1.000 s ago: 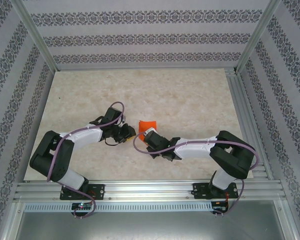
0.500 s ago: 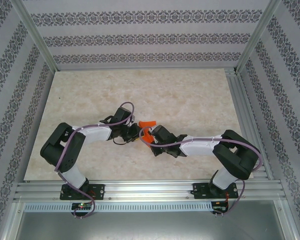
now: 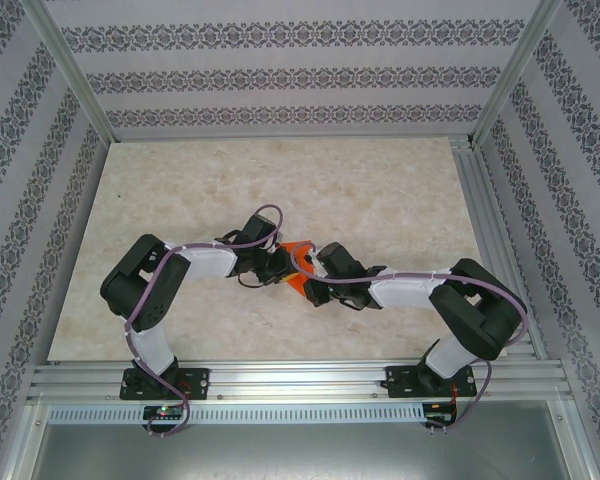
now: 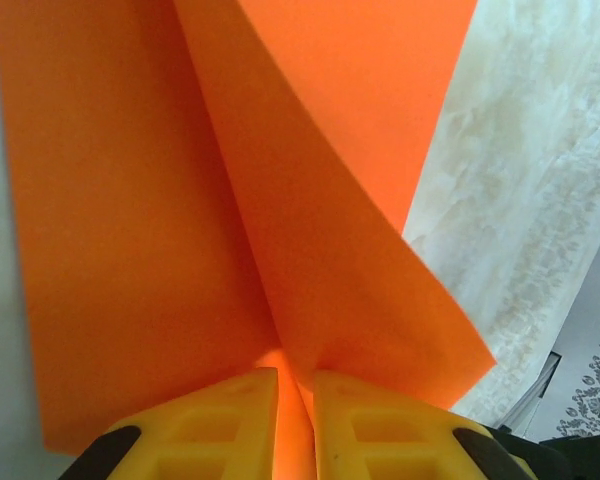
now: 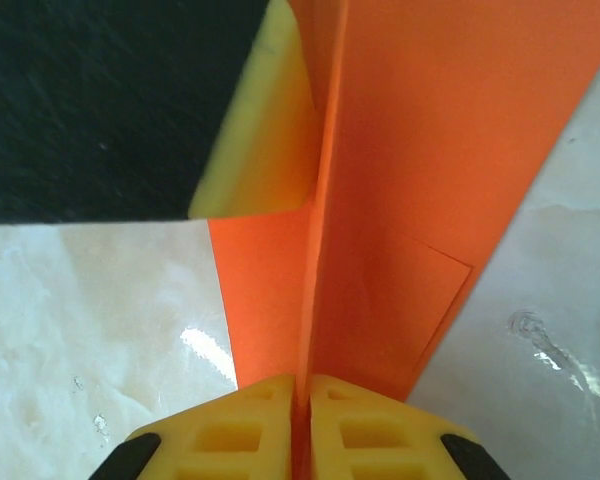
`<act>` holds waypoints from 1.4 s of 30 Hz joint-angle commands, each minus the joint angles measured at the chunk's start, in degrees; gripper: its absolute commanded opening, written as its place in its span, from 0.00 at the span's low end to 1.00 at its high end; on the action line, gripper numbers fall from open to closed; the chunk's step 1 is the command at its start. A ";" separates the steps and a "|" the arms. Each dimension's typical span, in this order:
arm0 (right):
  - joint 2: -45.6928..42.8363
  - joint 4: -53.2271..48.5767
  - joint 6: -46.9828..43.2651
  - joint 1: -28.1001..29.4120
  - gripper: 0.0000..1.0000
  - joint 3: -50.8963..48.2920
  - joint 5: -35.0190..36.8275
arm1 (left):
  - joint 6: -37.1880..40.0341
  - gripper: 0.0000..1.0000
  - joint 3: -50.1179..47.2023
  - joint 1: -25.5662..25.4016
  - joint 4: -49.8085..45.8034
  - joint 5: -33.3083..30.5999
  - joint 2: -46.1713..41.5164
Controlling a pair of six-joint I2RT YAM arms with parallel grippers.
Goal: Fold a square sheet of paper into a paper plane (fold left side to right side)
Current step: Fourth fold the wing at the center of the table.
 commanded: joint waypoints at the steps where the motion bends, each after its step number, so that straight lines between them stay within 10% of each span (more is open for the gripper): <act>1: -0.01 2.12 0.82 -0.49 0.13 -0.78 -2.41 | -0.95 0.19 1.50 -0.85 1.87 0.29 1.22; 16: -6.95 -0.58 3.93 -6.08 0.33 0.11 -9.91 | -0.56 0.17 1.79 -1.29 1.43 0.12 2.98; 42: 9.50 3.82 11.19 -13.85 0.26 11.13 -19.66 | -0.23 0.16 1.59 -1.38 0.81 -0.19 2.56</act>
